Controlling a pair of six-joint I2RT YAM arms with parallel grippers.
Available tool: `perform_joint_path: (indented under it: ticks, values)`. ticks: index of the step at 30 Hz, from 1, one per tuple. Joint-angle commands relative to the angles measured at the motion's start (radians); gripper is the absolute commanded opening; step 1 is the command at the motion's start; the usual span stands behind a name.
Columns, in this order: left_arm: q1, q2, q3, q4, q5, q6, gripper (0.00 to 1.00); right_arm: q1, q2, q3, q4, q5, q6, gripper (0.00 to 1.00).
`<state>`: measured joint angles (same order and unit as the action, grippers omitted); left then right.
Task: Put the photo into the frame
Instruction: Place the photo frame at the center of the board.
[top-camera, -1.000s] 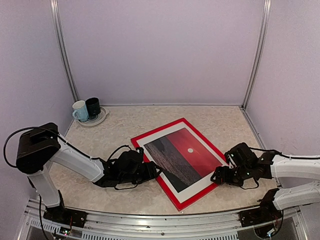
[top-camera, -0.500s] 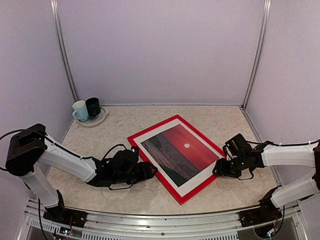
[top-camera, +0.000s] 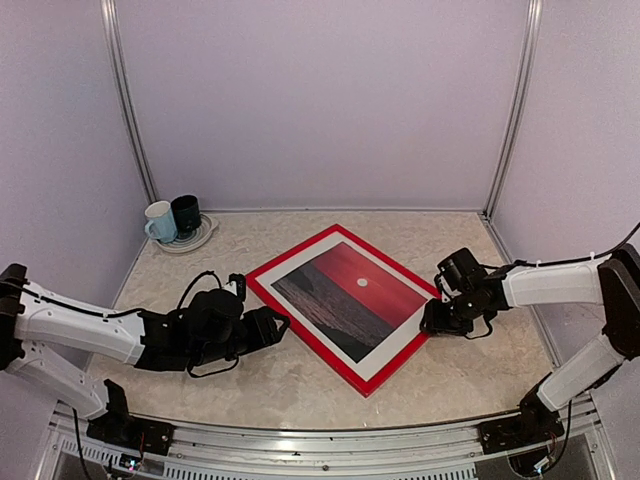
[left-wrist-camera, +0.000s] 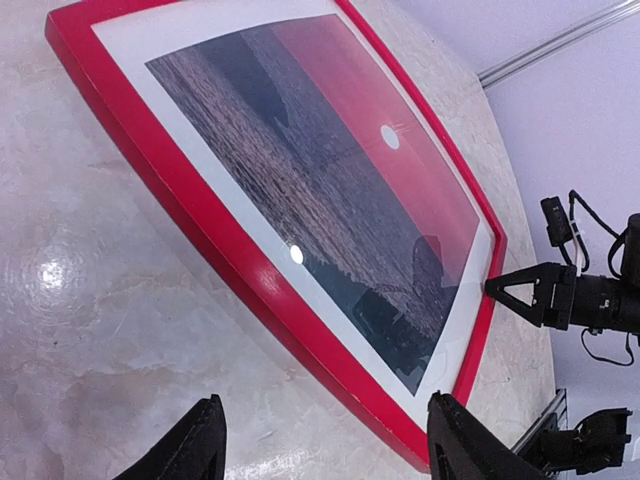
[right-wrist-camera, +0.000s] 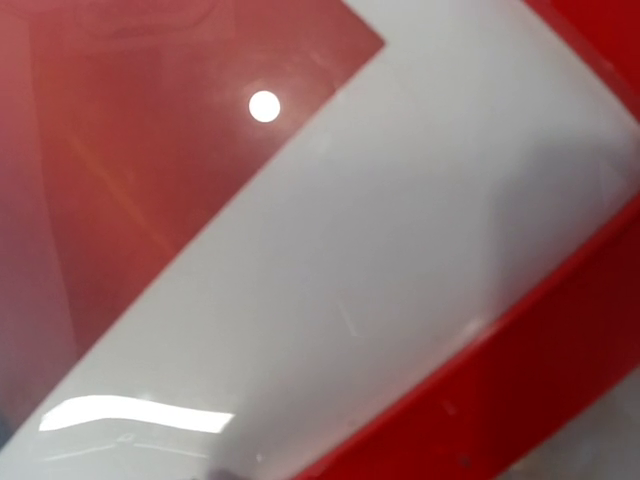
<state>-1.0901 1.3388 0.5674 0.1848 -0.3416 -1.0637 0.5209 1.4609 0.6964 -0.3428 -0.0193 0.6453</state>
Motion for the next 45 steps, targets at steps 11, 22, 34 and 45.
perform_joint_path:
  ticks: [11,22,34,45]
  values:
    - [0.017,-0.234,-0.048,-0.236,-0.153,0.045,0.69,-0.013,0.192,0.210,-0.053,-0.023,-0.318,0.48]
    - [0.129,-0.336,-0.096,-0.248,-0.097,0.075,0.68,-0.024,0.363,0.379,-0.141,0.081,-0.521,0.54]
    - [0.329,-0.254,-0.061,-0.193,0.019,0.183,0.76,-0.033,0.477,0.497,-0.221,0.180,-0.629,0.59]
    - [0.558,0.023,0.147,-0.103,0.153,0.311,0.80,-0.090,0.369,0.508,-0.189,0.047,-0.501,0.66]
